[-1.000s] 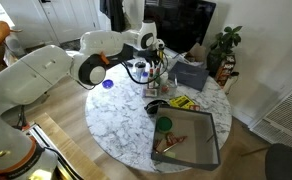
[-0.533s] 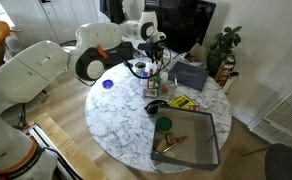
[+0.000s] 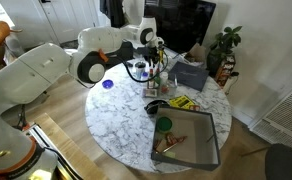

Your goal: Pick up the white container from the clear cup and put it in the clear storage container

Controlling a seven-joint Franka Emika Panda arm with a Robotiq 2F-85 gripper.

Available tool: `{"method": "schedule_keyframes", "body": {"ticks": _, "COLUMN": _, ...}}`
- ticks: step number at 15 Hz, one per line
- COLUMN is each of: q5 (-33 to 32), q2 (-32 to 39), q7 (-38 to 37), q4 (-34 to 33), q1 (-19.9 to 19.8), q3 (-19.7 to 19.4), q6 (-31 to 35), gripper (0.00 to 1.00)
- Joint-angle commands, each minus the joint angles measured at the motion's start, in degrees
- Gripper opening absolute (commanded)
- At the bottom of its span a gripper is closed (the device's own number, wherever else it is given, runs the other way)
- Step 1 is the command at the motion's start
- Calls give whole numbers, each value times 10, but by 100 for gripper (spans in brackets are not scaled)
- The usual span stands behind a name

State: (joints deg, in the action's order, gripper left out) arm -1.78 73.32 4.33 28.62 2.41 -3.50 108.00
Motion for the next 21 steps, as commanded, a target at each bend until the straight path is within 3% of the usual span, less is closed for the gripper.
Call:
{"method": "schedule_keyframes", "body": {"ticks": 1, "q5": 21, "q2": 30, "q7": -1, "q4": -18, "q1": -9, "q3": 18, "q6": 49, "gripper": 11}}
{"method": "schedule_keyframes", "body": {"ticks": 12, "q5": 32, "q2": 53, "q7": -42, "q4": -16, "q1": -21, "q3": 21, "q6": 186, "gripper": 11}}
{"method": "schedule_keyframes", "body": {"ticks": 19, "q5": 27, "q2": 74, "q7": -96, "q4": -8, "q1": -20, "q3": 13, "q6": 182, "gripper": 11}}
{"method": "schedule_keyframes", "body": {"ticks": 20, "q5": 24, "q2": 104, "q7": -104, "q4": -60, "q1": -22, "q3": 17, "q6": 156, "gripper": 11}}
{"method": "schedule_keyframes", "body": {"ticks": 21, "q5": 23, "q2": 106, "q7": -111, "q4": -63, "q1": -22, "q3": 16, "q6": 153, "gripper": 21}}
